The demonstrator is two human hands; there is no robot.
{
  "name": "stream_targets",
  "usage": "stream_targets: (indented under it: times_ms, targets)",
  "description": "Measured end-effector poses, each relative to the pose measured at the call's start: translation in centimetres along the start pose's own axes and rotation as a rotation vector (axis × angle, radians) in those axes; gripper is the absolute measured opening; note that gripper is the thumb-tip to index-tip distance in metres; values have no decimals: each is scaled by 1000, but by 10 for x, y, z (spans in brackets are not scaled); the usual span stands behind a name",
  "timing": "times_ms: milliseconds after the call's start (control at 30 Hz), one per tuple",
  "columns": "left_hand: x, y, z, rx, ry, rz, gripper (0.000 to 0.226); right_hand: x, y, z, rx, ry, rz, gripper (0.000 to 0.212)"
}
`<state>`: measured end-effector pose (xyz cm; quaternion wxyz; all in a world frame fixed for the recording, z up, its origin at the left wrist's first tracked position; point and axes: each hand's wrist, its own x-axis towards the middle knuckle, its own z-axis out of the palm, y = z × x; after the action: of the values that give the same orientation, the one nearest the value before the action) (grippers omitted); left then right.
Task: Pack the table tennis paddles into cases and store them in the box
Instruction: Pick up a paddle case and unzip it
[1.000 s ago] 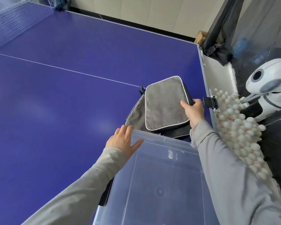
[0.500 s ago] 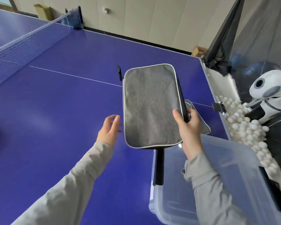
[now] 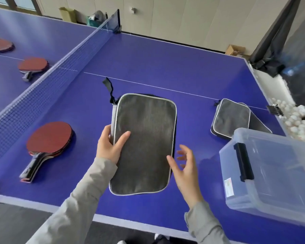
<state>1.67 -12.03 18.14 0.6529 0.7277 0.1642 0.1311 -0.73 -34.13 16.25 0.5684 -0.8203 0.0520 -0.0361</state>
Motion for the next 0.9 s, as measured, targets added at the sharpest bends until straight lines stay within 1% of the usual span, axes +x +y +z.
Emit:
stream_targets:
  times_ms: [67, 167, 200, 267, 400, 500, 600, 700, 833, 900]
  targets:
    - [-1, -5, -13, 148, -1, 47, 28, 9, -17, 2, -125, 37, -145, 44]
    - [-5, -8, -21, 309, -55, 103, 34, 36, -61, 8, -236, 20, -392, 35]
    - [-6, -8, -20, 349, -76, 124, 35, 46, -76, 13, -253, -5, -444, 32]
    - [-6, -7, -18, 418, -119, 160, 37, 64, -102, 23, -280, -76, -490, 29]
    - [1, -3, -18, 538, -198, 190, 38, 90, -121, 36, -353, -263, -432, 19]
    - [12, -6, -20, 658, -256, 236, 41, 104, -118, 34, -365, -451, -363, 5]
    - [23, -7, -20, 759, -333, 290, 51, 116, -114, 32, -402, -580, -364, 5]
    - [31, -10, -19, 822, -356, 345, 55, 124, -111, 34, -381, -597, -352, 7]
    - [41, -14, -24, 737, -358, 286, 45, 130, -103, 36, -278, -508, -313, 21]
    - [47, -17, -26, 702, -380, 262, 45, 133, -100, 37, -245, -515, -299, 25]
